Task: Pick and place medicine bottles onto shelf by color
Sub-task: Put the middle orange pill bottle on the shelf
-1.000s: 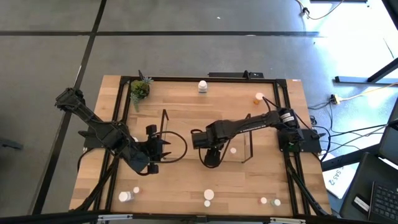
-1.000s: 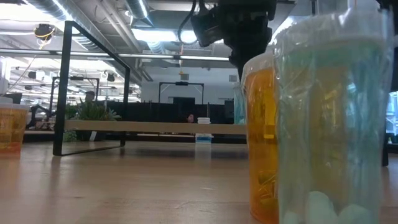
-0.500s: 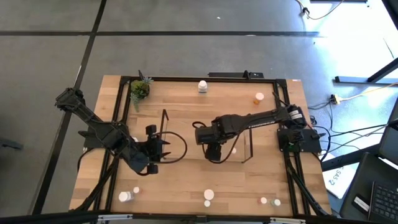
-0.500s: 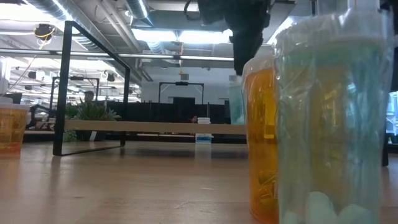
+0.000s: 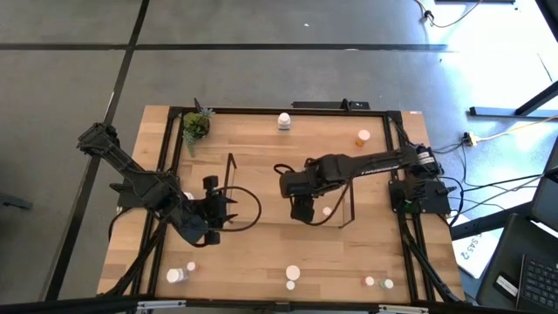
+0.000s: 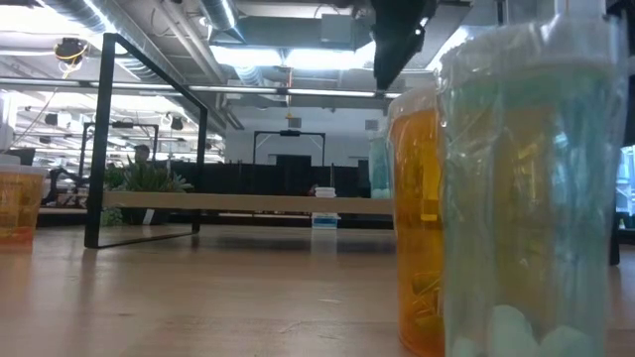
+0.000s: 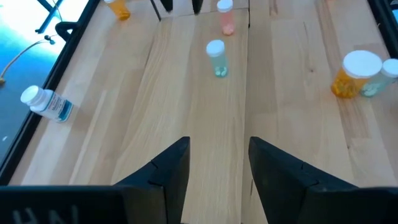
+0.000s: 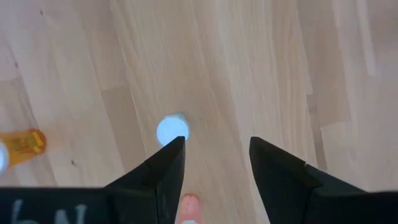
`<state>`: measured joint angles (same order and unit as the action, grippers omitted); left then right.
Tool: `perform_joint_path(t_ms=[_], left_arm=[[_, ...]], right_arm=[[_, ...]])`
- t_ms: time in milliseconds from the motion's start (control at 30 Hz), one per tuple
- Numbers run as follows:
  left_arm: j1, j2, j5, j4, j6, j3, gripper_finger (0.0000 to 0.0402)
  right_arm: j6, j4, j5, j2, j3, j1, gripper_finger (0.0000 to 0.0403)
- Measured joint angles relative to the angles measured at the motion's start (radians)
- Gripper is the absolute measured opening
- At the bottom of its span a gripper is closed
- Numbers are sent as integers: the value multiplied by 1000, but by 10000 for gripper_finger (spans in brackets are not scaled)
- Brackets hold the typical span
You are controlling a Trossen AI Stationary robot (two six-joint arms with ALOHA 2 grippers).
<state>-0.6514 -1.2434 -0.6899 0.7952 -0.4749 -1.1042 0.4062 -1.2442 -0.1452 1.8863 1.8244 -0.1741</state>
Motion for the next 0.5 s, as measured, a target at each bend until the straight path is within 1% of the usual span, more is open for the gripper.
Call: perform_joint_path(t_ms=[100,333,500], left_arm=[[0,0,0,33,-37,0,157],[0,0,16,134,-157,0,157],[-15,0,67,253,-311,0,157]], right_arm=[[-4,-8,-53,-29,0,-6,182],[0,-19,-219,-94,0,-46,182],[-27,-22,-247,-102,0,-87,181]])
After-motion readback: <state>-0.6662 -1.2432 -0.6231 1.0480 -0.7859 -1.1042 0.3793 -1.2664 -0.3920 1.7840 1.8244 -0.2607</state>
